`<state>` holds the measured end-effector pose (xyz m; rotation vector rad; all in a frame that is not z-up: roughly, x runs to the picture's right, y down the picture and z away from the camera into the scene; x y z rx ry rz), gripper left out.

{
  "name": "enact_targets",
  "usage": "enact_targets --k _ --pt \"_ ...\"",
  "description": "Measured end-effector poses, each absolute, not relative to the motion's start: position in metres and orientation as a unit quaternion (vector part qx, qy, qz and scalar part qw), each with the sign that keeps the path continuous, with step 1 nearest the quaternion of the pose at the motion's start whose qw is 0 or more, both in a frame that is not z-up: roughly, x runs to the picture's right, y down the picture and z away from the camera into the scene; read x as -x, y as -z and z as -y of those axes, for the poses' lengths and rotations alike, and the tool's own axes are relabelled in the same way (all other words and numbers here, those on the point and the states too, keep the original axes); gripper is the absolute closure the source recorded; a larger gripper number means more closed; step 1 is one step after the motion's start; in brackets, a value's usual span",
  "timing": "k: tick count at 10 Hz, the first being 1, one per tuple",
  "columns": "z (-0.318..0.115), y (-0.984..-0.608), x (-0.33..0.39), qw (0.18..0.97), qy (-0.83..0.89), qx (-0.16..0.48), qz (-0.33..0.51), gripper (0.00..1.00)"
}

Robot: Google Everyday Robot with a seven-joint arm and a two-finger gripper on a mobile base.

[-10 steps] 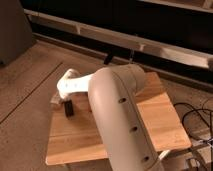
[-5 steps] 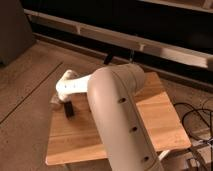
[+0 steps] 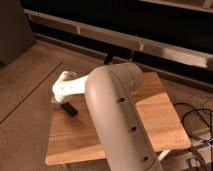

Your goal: Push the eraser across the table

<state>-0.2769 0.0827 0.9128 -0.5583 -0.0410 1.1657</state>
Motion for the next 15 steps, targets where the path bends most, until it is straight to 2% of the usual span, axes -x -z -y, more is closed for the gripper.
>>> enact_targets --k 5,11,15 --pt "-0.098 -0.895 0.299 0.817 -0.506 0.273 0.044 1.00" --pt "-0.098 -0.895 0.299 0.817 -0.506 0.272 0.043 1.00" --pt "-0.076 -0.899 0.293 0.807 -0.526 0.262 0.060 1.00"
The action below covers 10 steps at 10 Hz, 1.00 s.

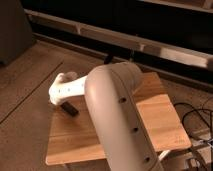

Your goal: Push the eraser across the table

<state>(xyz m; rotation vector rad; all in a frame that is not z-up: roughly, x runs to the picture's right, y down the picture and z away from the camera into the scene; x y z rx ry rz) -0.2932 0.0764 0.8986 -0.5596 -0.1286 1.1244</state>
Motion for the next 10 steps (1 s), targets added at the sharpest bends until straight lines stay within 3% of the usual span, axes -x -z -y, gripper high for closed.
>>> enact_targets --k 5,7,10 --pt "-0.068 -0.894 0.288 0.814 -0.523 0.246 0.056 1.00" --pt "-0.037 -0.884 0.232 0.825 -0.534 0.181 0.025 1.00" --pt "-0.029 -0.872 0.166 0.815 -0.565 0.131 -0.015 1.00"
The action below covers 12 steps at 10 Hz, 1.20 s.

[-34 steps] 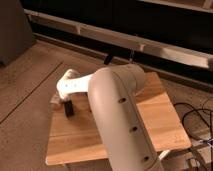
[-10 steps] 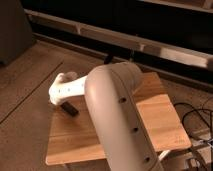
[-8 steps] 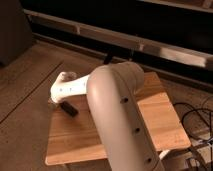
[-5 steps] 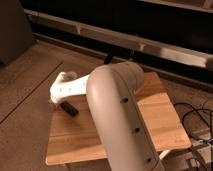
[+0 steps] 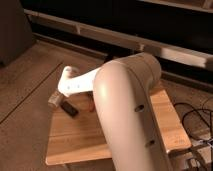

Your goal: Push the eraser across the table

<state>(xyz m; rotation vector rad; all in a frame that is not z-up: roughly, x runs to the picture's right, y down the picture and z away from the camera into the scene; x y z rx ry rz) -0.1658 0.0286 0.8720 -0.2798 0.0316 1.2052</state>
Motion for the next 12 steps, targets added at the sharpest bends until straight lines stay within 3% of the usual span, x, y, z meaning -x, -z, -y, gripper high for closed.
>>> enact_targets --k 3,7,12 --pt "-0.063 -0.879 0.146 0.803 -0.576 0.137 -0.063 1.00" --pt "-0.108 -0.911 0.196 0.815 -0.538 0.190 -0.100 1.00" --pt "-0.102 -0.934 0.245 0.828 -0.505 0.220 -0.101 1.00"
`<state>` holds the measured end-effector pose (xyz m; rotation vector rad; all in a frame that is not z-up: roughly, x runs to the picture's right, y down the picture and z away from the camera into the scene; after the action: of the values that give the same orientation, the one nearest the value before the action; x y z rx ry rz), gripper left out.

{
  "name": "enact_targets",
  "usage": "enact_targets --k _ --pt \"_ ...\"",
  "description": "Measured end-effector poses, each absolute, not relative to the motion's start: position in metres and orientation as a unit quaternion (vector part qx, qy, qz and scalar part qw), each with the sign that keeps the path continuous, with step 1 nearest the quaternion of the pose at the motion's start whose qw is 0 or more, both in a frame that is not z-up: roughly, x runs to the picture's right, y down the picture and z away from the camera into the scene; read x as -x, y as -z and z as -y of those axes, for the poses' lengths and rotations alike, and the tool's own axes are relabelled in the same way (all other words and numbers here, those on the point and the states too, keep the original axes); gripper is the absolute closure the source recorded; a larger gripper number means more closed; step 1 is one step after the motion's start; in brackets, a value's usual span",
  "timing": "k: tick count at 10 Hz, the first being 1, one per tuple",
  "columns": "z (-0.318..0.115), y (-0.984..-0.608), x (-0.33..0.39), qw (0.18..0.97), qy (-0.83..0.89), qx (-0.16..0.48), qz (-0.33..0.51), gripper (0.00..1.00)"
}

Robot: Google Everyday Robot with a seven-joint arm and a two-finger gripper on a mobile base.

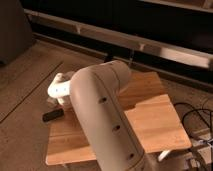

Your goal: Push the eraser across the table

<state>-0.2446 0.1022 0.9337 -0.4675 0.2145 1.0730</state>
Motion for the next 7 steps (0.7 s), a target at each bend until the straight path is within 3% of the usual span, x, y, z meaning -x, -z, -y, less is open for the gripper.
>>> enact_targets --k 4,7 --pt "-0.094 -0.929 0.278 0.839 -0.491 0.225 -0.074 1.00" --pt "-0.093 -0.921 0.283 0.834 -0.495 0.236 -0.061 0.94"
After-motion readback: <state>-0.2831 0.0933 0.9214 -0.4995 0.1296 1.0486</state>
